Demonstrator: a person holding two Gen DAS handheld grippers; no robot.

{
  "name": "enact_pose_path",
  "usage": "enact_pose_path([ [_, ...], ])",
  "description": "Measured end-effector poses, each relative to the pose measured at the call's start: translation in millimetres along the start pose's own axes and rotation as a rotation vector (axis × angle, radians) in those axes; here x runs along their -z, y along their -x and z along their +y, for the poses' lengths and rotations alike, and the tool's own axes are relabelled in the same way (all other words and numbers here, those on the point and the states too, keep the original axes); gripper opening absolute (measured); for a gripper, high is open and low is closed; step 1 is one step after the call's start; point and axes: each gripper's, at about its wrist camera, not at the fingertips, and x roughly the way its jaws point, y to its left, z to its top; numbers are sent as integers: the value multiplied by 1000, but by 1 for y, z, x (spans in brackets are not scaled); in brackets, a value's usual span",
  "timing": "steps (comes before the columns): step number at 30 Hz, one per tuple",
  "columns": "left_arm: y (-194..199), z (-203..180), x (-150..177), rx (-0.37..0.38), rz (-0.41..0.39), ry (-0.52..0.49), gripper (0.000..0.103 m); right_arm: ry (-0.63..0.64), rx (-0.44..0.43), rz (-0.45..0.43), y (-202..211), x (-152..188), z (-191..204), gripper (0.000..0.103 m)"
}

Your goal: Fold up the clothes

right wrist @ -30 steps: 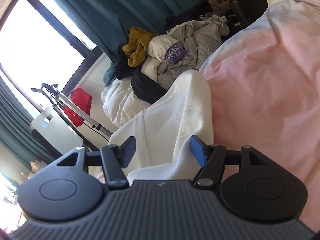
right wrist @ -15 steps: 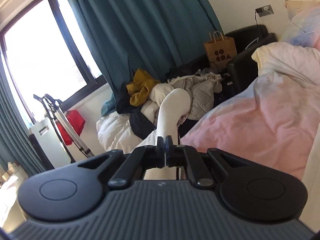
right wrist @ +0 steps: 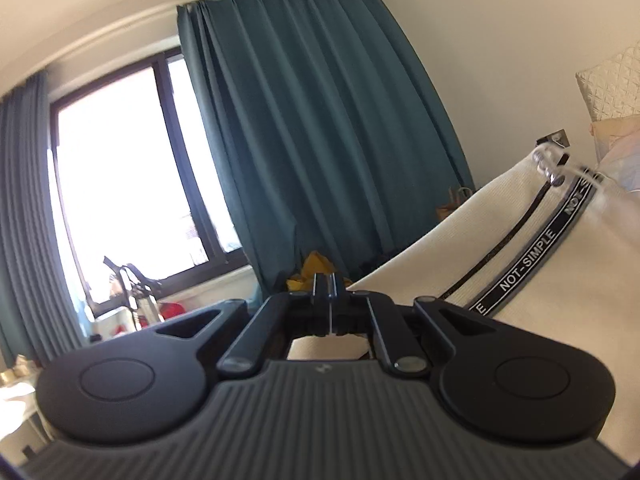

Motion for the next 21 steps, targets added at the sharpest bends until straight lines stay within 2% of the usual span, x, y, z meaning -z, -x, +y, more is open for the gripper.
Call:
enact_pose_path([
  [2,-3,3,-1,8,-1,9,70,32,36,5,-28,4,4,3],
  [5,-8,7,-1,19,-6,18,70,93,99,77,-87,29,-9,3],
  [9,-18,9,-2,14,-10,5,70,-22,110,188,-116,53,-46,3],
  [12,-23,9,-3,17,-9,-3,71,-42,63,280,-101,63,-68,3],
  [21,-13,6,0,39,-3,17,71,-260,79,468,0,64,-147,6],
])
